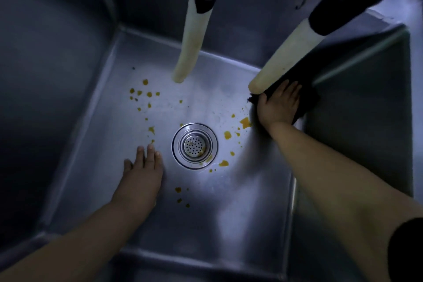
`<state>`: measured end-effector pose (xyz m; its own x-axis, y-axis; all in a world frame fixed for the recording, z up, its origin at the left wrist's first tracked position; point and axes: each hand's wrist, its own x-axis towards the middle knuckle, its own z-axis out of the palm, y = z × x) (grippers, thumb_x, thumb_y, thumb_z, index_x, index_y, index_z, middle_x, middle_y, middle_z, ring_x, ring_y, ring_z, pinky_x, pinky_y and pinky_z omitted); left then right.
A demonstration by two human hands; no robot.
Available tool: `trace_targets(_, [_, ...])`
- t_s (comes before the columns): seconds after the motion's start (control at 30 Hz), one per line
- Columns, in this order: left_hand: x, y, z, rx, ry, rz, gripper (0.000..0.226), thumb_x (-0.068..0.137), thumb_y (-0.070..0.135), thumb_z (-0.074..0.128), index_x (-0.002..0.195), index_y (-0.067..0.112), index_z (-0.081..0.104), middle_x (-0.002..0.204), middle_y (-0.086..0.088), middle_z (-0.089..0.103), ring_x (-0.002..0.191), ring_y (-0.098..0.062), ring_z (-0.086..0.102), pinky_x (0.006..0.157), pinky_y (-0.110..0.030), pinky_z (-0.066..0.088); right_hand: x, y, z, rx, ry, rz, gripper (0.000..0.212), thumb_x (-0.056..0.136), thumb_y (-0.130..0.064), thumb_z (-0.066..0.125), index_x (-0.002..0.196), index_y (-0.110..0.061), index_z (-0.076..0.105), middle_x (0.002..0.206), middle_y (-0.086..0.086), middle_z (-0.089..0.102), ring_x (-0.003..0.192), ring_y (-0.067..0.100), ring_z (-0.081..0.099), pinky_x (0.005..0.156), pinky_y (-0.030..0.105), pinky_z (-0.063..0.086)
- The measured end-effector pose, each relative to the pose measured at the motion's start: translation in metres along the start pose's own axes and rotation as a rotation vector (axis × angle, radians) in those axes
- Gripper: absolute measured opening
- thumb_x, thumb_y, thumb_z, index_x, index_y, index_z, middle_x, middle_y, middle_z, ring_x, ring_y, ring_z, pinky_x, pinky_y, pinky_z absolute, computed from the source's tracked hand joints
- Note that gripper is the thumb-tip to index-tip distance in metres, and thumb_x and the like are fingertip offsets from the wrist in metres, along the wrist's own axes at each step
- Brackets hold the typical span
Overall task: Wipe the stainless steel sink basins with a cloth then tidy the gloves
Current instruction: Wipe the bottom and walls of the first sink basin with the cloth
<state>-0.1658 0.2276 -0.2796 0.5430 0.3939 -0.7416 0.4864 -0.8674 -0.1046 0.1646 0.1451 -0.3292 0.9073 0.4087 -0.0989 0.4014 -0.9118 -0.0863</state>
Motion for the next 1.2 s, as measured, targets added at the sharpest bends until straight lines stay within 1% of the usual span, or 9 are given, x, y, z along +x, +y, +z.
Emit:
trace_targets(0.13, [-0.002,-0.001,0.000,0.009,0.009,0.000,0.103,0.082,0.032,0.066,0.146,-0.001,-0.008,0.156,-0.022,-0.011,0.144,-0.040,-0.002,0.112,-0.051,0.020,-0.011,-0.014,0.004,-0.045,-0.045,-0.220,0.077,0.089,-0.037,0.043,0.148,0.002,0.012,0.155,0.025,0.011,0.144,0.037,0.006,0.118,0.044,0.003])
trace_targets(0.27, [-0.005,0.000,-0.002,-0.005,0.024,-0.003,0.102,0.081,0.029,0.066,0.147,0.000,-0.006,0.156,-0.021,-0.009,0.144,-0.040,-0.001,0.112,-0.051,0.021,-0.062,-0.009,0.003,-0.053,-0.083,-0.413,0.079,0.084,-0.043,0.036,0.150,-0.005,0.013,0.157,0.019,0.010,0.145,0.035,0.003,0.118,0.045,0.001])
trace_targets(0.5, [-0.007,-0.003,-0.005,-0.015,0.010,-0.007,0.108,0.078,0.036,0.071,0.147,0.004,-0.006,0.156,-0.017,-0.010,0.144,-0.037,-0.002,0.113,-0.048,0.021,-0.204,0.005,0.005,0.005,-0.181,-0.408,0.085,0.079,-0.051,0.043,0.148,-0.007,0.023,0.156,0.016,0.015,0.145,0.035,0.005,0.117,0.047,0.001])
trace_targets(0.63, [-0.008,0.000,-0.004,-0.023,0.023,-0.019,0.107,0.079,0.033,0.070,0.147,0.004,-0.006,0.156,-0.017,-0.011,0.144,-0.037,-0.003,0.113,-0.047,0.021,-0.264,0.006,0.007,0.078,-0.283,-0.345,0.089,0.069,-0.053,0.053,0.146,-0.013,0.031,0.155,0.011,0.023,0.144,0.025,0.009,0.115,0.041,-0.002])
trace_targets(0.7, [-0.008,0.000,-0.003,-0.031,0.023,-0.022,0.109,0.078,0.034,0.071,0.147,0.004,-0.008,0.156,-0.016,-0.012,0.144,-0.036,-0.004,0.112,-0.047,0.023,-0.258,0.007,0.008,0.144,-0.311,-0.264,0.093,0.064,-0.058,0.054,0.145,-0.018,0.030,0.156,0.006,0.020,0.144,0.020,0.006,0.112,0.036,-0.006])
trace_targets(0.77, [-0.008,-0.002,-0.002,-0.051,0.028,-0.023,0.110,0.078,0.038,0.071,0.147,0.008,-0.008,0.157,-0.012,-0.013,0.145,-0.033,-0.006,0.111,-0.046,0.026,-0.233,0.004,0.009,0.154,-0.261,-0.194,0.098,0.064,-0.063,0.053,0.147,-0.018,0.026,0.157,0.005,0.015,0.144,0.020,0.005,0.111,0.034,-0.007])
trace_targets(0.93, [-0.008,-0.008,0.002,-0.139,0.022,-0.018,0.109,0.078,0.039,0.070,0.149,0.016,-0.010,0.157,-0.005,-0.019,0.146,-0.026,-0.011,0.112,-0.046,0.024,-0.126,-0.014,0.010,0.041,-0.067,-0.155,0.096,0.075,-0.063,0.042,0.149,-0.006,0.019,0.157,0.020,0.012,0.145,0.034,0.007,0.116,0.047,0.003])
trace_targets(1.1, [-0.005,-0.009,0.003,-0.148,0.012,-0.016,0.106,0.080,0.033,0.069,0.149,0.014,-0.009,0.157,-0.007,-0.019,0.145,-0.028,-0.011,0.111,-0.050,0.025,-0.043,-0.045,0.006,-0.045,-0.028,-0.439,0.088,0.080,-0.060,0.039,0.146,-0.005,0.025,0.154,0.021,0.022,0.143,0.036,0.015,0.115,0.051,0.010])
trace_targets(1.2, [-0.004,-0.008,0.002,-0.125,0.014,-0.018,0.105,0.080,0.031,0.069,0.148,0.011,-0.009,0.157,-0.010,-0.017,0.145,-0.031,-0.010,0.111,-0.052,0.025,-0.022,-0.056,0.004,-0.138,-0.061,-0.669,0.087,0.081,-0.061,0.032,0.149,-0.009,0.020,0.157,0.017,0.015,0.146,0.031,0.007,0.117,0.049,0.007])
